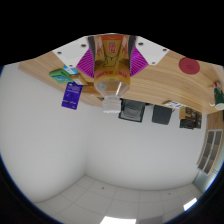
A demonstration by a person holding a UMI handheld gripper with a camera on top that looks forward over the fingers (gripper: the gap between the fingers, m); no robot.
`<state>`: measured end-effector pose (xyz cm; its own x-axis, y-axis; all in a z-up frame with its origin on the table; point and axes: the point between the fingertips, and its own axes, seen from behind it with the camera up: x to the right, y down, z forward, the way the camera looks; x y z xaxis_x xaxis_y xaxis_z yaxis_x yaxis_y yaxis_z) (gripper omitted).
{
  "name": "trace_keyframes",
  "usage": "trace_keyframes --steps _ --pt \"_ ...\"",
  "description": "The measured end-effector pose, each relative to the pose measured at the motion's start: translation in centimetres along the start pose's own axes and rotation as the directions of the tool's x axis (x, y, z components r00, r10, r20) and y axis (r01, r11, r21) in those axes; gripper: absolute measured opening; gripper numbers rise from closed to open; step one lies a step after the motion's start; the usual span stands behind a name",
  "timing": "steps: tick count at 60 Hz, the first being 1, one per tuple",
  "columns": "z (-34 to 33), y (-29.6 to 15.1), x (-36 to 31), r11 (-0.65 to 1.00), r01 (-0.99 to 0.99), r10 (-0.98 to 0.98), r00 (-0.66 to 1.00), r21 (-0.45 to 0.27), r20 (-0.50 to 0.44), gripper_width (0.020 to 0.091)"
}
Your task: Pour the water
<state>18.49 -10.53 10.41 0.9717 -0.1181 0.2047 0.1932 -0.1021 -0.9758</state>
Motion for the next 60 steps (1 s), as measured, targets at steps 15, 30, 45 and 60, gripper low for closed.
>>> trace_keyframes --steps 15,30,45,60 --pt "-5.2 -11.5 -11.3 0.849 0.512 -0.515 0.857 0.132 -0.011 0.0466" --pt "-6.6 -15.0 -24.8 0.285 0.942 -0.948 0.305 0.178 -0.093 0.0466" --pt "-5.7 -14.1 -29.5 -0.338 0.935 -0.926 -0.309 0.108 -0.216 0.0465" --pt "-5.5 -14.6 -30.3 -0.325 0.937 -0.933 -0.296 0.128 -0.205 0.0465"
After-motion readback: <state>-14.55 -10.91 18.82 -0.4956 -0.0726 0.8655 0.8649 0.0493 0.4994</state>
